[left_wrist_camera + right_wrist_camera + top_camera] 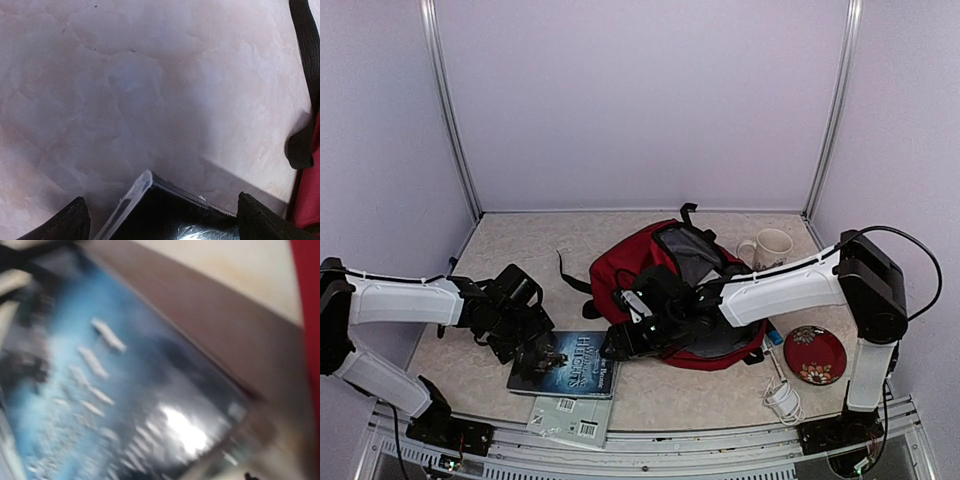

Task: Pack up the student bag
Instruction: Move the book to the book, then adjust the book.

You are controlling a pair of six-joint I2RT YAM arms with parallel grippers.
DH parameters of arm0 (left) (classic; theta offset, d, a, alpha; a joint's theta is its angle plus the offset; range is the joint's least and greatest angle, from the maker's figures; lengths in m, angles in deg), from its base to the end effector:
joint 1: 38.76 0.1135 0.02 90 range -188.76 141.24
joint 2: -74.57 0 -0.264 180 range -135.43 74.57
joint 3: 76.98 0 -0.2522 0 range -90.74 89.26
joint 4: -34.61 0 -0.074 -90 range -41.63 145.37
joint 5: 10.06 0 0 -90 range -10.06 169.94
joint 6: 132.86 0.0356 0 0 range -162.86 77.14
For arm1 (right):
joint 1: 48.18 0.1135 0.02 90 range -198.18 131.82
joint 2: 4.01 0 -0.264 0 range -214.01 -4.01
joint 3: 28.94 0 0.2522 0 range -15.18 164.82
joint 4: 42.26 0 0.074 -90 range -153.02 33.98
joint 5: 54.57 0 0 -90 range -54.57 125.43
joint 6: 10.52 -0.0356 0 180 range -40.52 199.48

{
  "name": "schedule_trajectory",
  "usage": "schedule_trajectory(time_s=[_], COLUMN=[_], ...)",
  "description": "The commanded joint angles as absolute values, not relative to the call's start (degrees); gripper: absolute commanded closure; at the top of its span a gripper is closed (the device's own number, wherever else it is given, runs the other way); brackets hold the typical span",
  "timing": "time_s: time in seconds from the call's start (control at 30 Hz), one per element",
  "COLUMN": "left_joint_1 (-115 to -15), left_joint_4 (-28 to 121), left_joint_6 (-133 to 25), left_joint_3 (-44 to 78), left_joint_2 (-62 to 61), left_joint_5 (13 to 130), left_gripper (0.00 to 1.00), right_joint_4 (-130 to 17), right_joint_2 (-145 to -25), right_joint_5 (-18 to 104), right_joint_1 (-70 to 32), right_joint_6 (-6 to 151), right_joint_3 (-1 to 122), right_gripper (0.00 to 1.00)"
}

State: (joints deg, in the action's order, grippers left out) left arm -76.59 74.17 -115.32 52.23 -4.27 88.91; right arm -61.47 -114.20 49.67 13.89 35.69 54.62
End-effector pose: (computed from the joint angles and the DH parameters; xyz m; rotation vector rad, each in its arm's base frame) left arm 0.1875 -0.1386 0.1530 -0.8665 2.6348 -0.3261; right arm 0.1853 0.3682 0.1704 -0.5570 2.6115 1.0640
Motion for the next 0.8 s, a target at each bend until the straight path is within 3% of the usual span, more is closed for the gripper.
schedule_trajectory(time_s=[0.0, 0.2, 0.4, 0.77], left_joint_1=[-79.0, -80.1, -81.5, -81.5], left_joint_4=[78.5, 75.1, 72.4, 67.7], left_joint_6=[-115.7, -113.8, -114.1, -113.0], left_joint_3=[52.0, 53.1, 54.3, 56.2], left_joint_2=[-1.1, -2.6, -2.8, -5.5], left_joint_5=[86.7, 85.3, 84.1, 82.3], left_gripper=[0.01, 0.01, 0.01, 0.01], right_joint_4=[-63.4, -57.4, -50.2, -39.8], right_joint_2=[-110.9, -115.2, -119.2, -116.1], right_joint_5=[46.5, 53.7, 61.2, 73.4], right_joint_1=[13.5, 13.2, 12.1, 12.0], right_joint_6=[31.8, 32.6, 31.1, 32.3], right_joint_3=[49.8, 51.8, 53.5, 55.8], right_gripper=[0.3, 0.31, 0.42, 0.5])
